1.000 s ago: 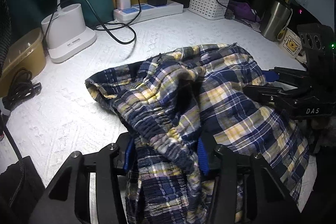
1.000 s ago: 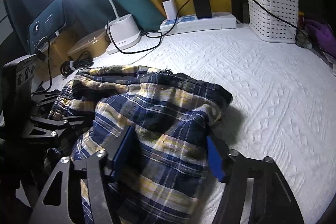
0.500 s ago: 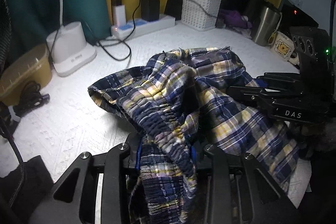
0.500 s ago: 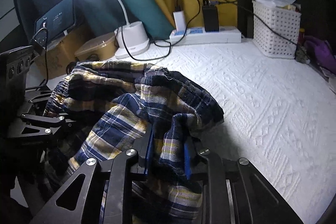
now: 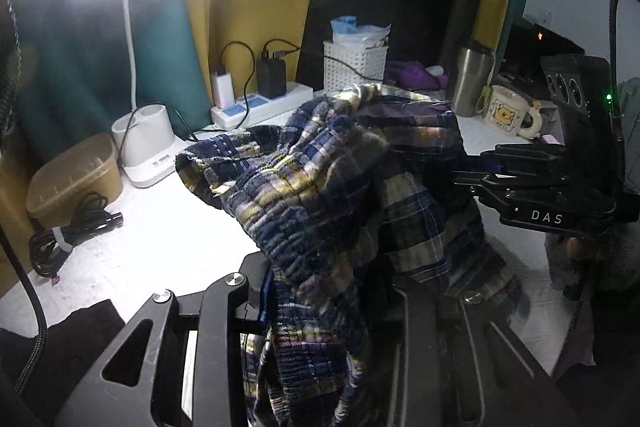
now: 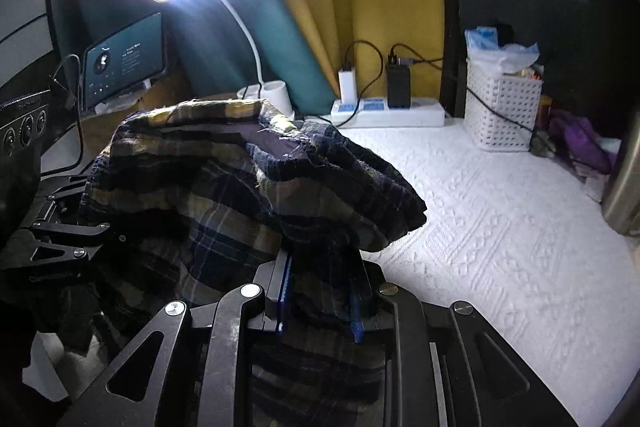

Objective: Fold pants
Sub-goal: 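Lift the pants high with both grippers and fold them over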

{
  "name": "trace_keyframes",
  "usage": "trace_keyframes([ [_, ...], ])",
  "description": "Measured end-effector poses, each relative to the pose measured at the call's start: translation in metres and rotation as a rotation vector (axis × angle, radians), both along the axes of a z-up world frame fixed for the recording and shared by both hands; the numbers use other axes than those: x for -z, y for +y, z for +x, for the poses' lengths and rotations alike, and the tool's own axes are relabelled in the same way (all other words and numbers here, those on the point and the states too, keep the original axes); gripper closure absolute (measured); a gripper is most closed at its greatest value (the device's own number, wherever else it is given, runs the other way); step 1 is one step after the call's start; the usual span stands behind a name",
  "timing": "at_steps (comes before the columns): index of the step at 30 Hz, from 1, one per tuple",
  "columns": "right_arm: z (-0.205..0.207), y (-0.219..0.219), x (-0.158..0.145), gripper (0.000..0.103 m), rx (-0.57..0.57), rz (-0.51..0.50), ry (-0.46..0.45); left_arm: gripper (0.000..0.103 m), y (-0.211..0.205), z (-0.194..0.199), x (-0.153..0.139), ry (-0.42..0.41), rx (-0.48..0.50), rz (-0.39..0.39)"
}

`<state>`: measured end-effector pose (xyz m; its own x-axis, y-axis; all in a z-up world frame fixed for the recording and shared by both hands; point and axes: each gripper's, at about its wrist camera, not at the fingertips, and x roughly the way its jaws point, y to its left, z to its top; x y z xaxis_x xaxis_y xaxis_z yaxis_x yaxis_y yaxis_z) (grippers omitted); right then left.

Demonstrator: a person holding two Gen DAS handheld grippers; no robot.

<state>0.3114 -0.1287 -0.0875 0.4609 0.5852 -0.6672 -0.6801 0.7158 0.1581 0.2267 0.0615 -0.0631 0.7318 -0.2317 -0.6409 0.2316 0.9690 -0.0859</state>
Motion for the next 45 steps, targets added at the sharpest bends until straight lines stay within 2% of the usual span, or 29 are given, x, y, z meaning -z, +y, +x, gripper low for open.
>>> trace_keyframes([
  [18,-0.068,-0.012,-0.072,0.080,0.023,0.057,-0.158,0.071,0.008,-0.070,-0.053,-0.182,0.014,-0.019],
  [27,-0.112,-0.007,-0.107,0.080,0.010,0.101,-0.240,0.071,0.018,-0.113,-0.082,-0.285,0.007,0.000],
  [38,-0.155,0.011,-0.126,0.080,-0.033,0.121,-0.304,0.071,0.046,-0.159,-0.098,-0.376,-0.041,0.023],
  [45,-0.177,0.029,-0.128,0.080,-0.083,0.110,-0.305,0.071,0.055,-0.192,-0.101,-0.376,-0.049,0.059],
])
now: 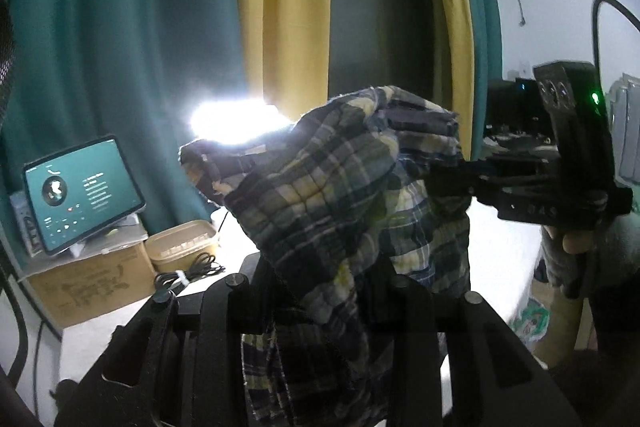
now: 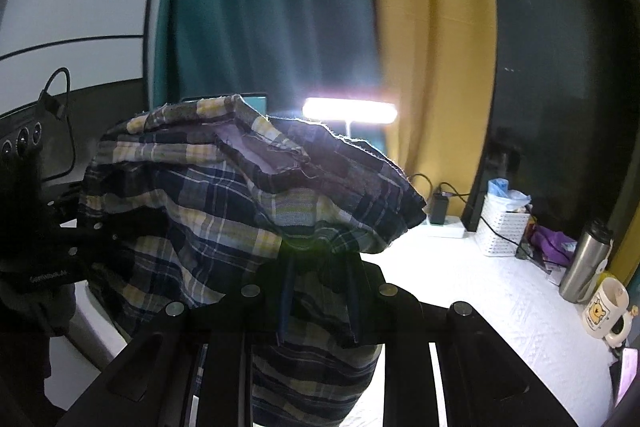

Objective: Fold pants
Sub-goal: 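Lift the pants high with both grippers and fold them over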

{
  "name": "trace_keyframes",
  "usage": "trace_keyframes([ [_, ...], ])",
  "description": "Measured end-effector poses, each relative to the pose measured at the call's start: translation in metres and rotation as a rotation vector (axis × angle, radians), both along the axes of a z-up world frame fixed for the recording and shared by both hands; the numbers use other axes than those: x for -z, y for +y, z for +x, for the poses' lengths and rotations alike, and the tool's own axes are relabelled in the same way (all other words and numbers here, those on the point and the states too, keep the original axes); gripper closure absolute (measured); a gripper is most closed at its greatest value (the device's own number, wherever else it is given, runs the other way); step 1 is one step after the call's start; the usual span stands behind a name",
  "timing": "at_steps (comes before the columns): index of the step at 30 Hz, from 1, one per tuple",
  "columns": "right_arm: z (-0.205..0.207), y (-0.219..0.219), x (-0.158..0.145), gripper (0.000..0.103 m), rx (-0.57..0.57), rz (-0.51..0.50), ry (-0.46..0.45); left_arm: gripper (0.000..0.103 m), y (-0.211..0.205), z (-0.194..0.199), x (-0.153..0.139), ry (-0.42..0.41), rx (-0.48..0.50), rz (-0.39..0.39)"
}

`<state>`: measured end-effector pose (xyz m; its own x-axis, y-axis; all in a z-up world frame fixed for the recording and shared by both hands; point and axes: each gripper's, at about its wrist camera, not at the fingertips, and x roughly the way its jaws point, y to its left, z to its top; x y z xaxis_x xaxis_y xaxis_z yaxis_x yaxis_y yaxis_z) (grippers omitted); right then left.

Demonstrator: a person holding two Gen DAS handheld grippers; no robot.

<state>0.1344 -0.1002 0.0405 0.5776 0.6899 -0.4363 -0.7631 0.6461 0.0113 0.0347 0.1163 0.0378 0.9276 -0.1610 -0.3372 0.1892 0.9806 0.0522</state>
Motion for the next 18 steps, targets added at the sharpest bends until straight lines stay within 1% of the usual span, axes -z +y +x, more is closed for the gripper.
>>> trace_keyframes([
  [5,-0.007,0.019,0.009,0.080,-0.043,-0.020,0.026,0.071,0.013,-0.012,0.006,0.025,-0.021,0.001],
  [9,-0.002,0.035,0.024,0.080,-0.067,-0.042,0.062,0.071,0.025,-0.019,0.018,0.057,-0.042,-0.008],
  [14,0.007,0.053,0.045,0.080,-0.080,-0.068,0.115,0.071,0.036,-0.008,0.039,0.116,-0.066,-0.026],
  [18,0.022,0.068,0.066,0.080,-0.083,-0.088,0.166,0.071,0.045,0.005,0.056,0.170,-0.080,-0.043],
])
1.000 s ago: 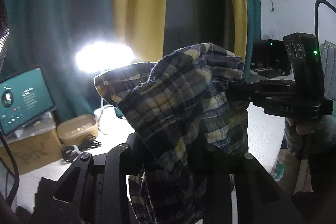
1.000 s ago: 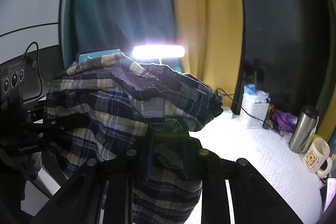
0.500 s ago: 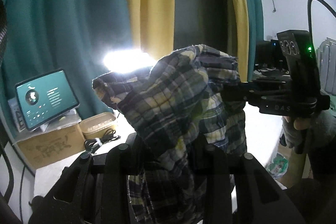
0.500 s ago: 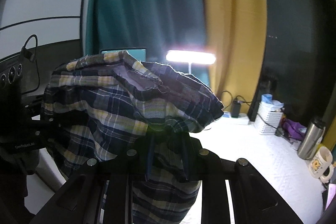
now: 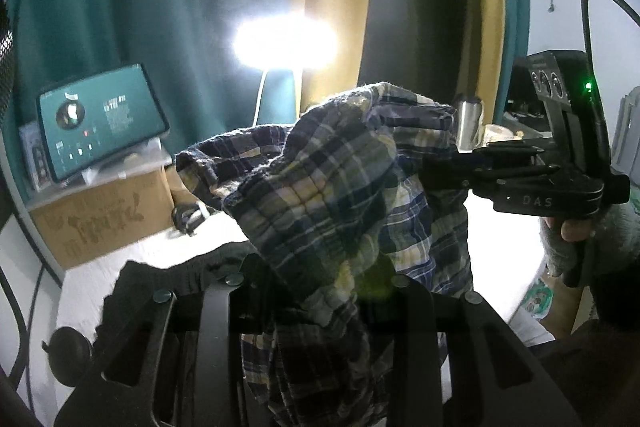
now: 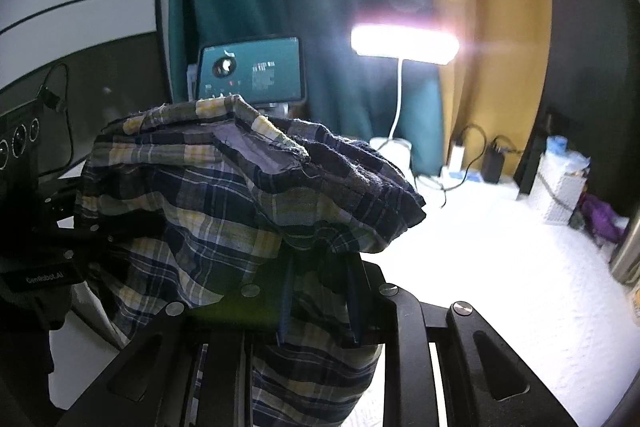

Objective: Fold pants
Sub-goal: 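Lift the pants high with both grippers and fold them over, then lower the folded pants onto the bedspread with both grippers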

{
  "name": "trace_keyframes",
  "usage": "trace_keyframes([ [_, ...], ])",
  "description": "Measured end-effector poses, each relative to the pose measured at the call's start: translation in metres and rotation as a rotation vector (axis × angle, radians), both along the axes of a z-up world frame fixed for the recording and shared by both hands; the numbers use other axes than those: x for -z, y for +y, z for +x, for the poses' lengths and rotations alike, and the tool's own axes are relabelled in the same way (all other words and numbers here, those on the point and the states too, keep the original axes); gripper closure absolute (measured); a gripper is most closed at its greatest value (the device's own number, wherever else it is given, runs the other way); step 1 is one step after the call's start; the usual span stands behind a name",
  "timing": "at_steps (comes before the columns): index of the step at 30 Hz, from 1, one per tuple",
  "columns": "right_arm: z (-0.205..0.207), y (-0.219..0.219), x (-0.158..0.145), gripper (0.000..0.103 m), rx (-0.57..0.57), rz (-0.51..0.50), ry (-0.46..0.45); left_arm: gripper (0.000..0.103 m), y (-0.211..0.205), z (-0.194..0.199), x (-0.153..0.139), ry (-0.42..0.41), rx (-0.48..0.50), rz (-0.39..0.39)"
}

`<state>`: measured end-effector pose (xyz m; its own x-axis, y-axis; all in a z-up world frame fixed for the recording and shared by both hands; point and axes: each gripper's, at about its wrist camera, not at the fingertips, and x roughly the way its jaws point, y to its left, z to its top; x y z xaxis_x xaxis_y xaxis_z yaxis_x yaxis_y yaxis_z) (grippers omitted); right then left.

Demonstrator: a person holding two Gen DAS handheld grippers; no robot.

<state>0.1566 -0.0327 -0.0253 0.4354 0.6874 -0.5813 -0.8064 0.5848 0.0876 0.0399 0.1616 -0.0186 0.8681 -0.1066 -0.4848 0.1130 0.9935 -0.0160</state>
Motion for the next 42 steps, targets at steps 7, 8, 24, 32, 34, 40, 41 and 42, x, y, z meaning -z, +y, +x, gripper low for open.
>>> trace_keyframes([
  [7,0.026,0.026,0.027,0.080,0.001,-0.031,0.065,0.071,0.016,0.028,0.023,0.084,-0.013,-0.002],
  [8,0.030,0.030,0.031,0.080,0.003,-0.034,0.074,0.071,0.017,0.031,0.026,0.095,-0.013,-0.004],
  [24,0.076,0.064,0.099,0.080,0.069,-0.112,0.218,0.068,0.057,0.096,0.089,0.282,-0.007,-0.027],
  [32,0.095,0.062,0.119,0.080,0.116,-0.110,0.271,0.066,0.066,0.114,0.102,0.358,-0.004,-0.024],
  [34,0.100,0.060,0.123,0.080,0.129,-0.115,0.276,0.066,0.070,0.116,0.105,0.366,-0.001,-0.040],
  [40,0.116,0.059,0.133,0.080,0.145,-0.140,0.301,0.058,0.082,0.123,0.112,0.374,-0.029,-0.096],
  [41,0.118,0.060,0.134,0.080,0.146,-0.142,0.303,0.058,0.083,0.124,0.112,0.378,-0.032,-0.101],
  [42,0.121,0.060,0.134,0.080,0.146,-0.144,0.302,0.058,0.083,0.125,0.112,0.382,-0.034,-0.104],
])
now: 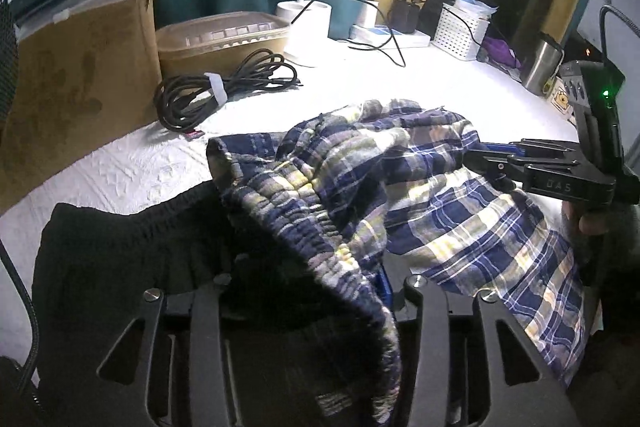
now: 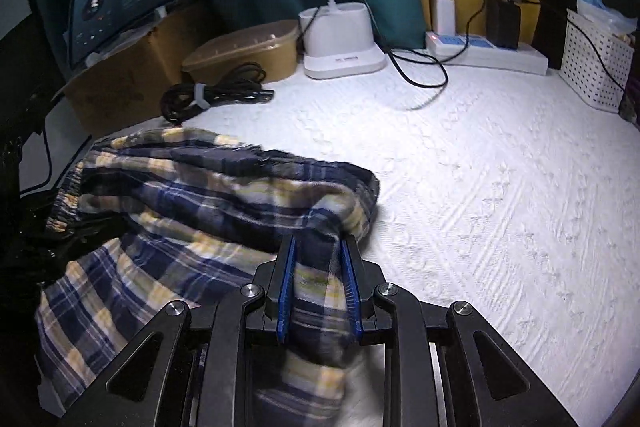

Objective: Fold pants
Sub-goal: 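Lower the folded pants onto the bedspread with both grippers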

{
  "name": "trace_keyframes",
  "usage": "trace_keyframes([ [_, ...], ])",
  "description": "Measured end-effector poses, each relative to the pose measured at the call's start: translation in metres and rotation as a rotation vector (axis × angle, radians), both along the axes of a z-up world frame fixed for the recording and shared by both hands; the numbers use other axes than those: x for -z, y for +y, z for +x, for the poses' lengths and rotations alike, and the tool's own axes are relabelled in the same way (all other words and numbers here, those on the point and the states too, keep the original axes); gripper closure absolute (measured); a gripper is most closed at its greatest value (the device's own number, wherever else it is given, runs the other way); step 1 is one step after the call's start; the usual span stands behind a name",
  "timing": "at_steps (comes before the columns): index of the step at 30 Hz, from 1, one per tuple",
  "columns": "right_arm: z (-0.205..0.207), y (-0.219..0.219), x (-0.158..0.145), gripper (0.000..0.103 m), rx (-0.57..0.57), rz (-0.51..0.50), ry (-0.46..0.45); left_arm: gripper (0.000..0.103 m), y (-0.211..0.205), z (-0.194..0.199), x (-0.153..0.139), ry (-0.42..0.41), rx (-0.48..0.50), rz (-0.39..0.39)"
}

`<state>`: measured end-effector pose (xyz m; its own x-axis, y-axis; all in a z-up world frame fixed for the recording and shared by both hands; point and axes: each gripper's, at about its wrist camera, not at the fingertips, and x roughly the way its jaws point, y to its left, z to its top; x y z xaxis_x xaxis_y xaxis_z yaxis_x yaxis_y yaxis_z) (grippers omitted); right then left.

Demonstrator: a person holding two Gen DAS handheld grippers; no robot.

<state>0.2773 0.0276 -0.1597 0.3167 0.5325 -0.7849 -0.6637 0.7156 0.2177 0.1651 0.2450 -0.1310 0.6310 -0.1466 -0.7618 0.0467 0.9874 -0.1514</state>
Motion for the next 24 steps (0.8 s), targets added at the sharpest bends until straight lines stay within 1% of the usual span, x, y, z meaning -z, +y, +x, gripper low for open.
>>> trace_keyframes([
  [7,0.021,0.003,0.006,0.080,-0.011,0.019,0.024,0.057,0.001,0.006,-0.002,0.050,0.018,0.003],
  [12,0.035,0.006,0.005,0.080,-0.027,0.035,0.036,0.056,0.003,0.012,0.001,0.065,0.012,0.001],
  [17,0.044,0.006,0.001,0.080,-0.028,0.054,0.052,0.056,0.000,0.016,-0.011,0.099,0.008,0.008],
  [19,0.046,0.004,-0.006,0.080,-0.025,0.066,0.044,0.056,-0.001,0.013,-0.022,0.082,0.016,0.010],
  [21,0.049,0.002,-0.011,0.080,-0.021,0.076,0.032,0.056,0.000,0.011,-0.032,0.058,0.024,-0.007],
  [24,0.055,0.008,-0.012,0.080,-0.034,0.055,0.017,0.056,0.003,0.010,-0.040,0.025,0.024,-0.018],
])
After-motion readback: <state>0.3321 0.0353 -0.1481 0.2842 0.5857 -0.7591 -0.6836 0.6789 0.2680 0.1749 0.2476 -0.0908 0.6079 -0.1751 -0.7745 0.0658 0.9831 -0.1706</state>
